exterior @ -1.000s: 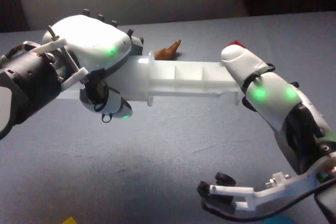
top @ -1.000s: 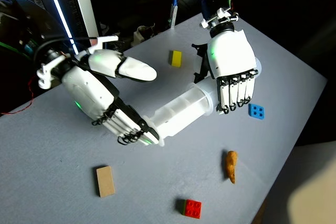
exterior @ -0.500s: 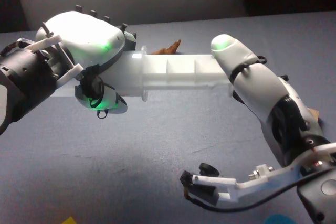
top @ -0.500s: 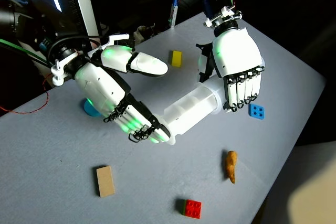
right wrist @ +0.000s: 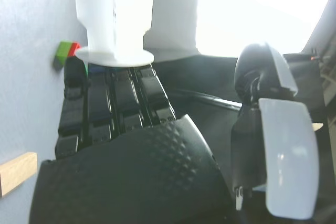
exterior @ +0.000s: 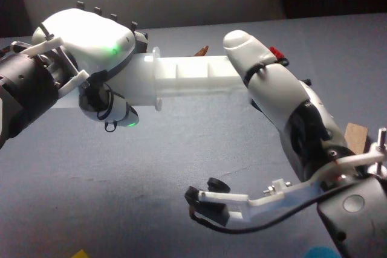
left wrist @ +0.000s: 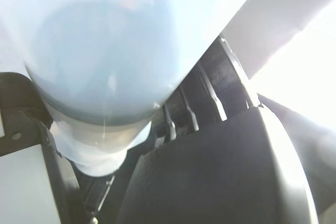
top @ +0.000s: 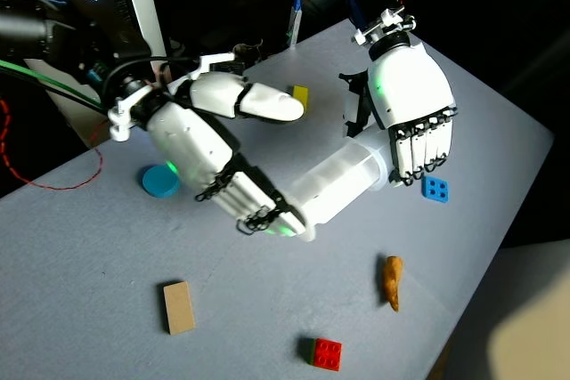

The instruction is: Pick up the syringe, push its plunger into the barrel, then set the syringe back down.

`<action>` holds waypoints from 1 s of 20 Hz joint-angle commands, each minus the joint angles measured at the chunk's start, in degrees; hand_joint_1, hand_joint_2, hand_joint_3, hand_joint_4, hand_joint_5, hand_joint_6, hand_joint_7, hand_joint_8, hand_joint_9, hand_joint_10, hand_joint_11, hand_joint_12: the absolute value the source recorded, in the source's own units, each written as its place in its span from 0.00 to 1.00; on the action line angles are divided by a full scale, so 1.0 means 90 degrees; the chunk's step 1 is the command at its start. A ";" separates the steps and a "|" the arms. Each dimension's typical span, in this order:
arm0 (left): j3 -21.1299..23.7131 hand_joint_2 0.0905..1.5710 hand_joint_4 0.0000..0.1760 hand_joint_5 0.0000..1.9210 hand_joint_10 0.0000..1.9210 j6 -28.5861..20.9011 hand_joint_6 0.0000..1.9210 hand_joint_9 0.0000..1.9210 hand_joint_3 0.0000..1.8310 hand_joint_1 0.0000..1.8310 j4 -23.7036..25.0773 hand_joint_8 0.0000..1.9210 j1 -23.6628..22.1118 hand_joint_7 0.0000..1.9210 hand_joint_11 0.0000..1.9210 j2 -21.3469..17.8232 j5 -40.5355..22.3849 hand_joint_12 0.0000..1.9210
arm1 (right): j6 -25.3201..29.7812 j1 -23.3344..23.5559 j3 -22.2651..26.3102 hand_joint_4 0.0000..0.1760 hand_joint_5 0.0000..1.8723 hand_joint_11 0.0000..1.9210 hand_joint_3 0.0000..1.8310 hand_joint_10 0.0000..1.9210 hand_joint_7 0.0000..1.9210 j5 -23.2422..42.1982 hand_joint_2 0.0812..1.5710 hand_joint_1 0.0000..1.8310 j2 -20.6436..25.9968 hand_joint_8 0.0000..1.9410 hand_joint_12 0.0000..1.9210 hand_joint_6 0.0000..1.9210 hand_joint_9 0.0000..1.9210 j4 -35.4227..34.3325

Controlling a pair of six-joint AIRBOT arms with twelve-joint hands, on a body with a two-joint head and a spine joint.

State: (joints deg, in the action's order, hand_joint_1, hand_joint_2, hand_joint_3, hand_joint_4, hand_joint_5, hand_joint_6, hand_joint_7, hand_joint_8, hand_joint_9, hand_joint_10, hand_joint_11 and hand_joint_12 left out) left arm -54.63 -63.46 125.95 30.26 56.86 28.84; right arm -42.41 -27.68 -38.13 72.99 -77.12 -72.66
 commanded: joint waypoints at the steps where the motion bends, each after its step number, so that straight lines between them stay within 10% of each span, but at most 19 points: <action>1: 0.0042 0.70 0.00 0.49 0.66 -0.0102 0.49 0.47 0.00 0.75 0.0421 0.56 -0.0161 0.48 0.40 0.0080 0.0231 0.67 | -0.0017 0.0120 0.0065 0.00 0.05 0.00 0.00 0.00 0.05 -0.0680 0.65 0.00 -0.0145 0.00 0.22 0.00 0.05 0.1279; 20: 0.0058 0.70 0.00 0.49 0.67 -0.0044 0.50 0.47 0.00 0.75 0.0422 0.56 -0.0188 0.48 0.40 0.0080 0.0178 0.67 | 0.0170 0.0323 -0.0396 0.00 0.06 0.00 0.00 0.00 0.06 -0.1376 0.65 0.00 -0.0762 0.00 0.25 0.00 0.06 0.1469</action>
State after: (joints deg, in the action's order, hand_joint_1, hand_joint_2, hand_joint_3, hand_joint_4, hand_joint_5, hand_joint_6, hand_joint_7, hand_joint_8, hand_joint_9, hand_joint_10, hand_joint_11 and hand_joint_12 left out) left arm -54.63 -63.00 125.95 30.09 56.86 27.88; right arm -41.30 -26.22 -42.44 66.32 -82.83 -69.38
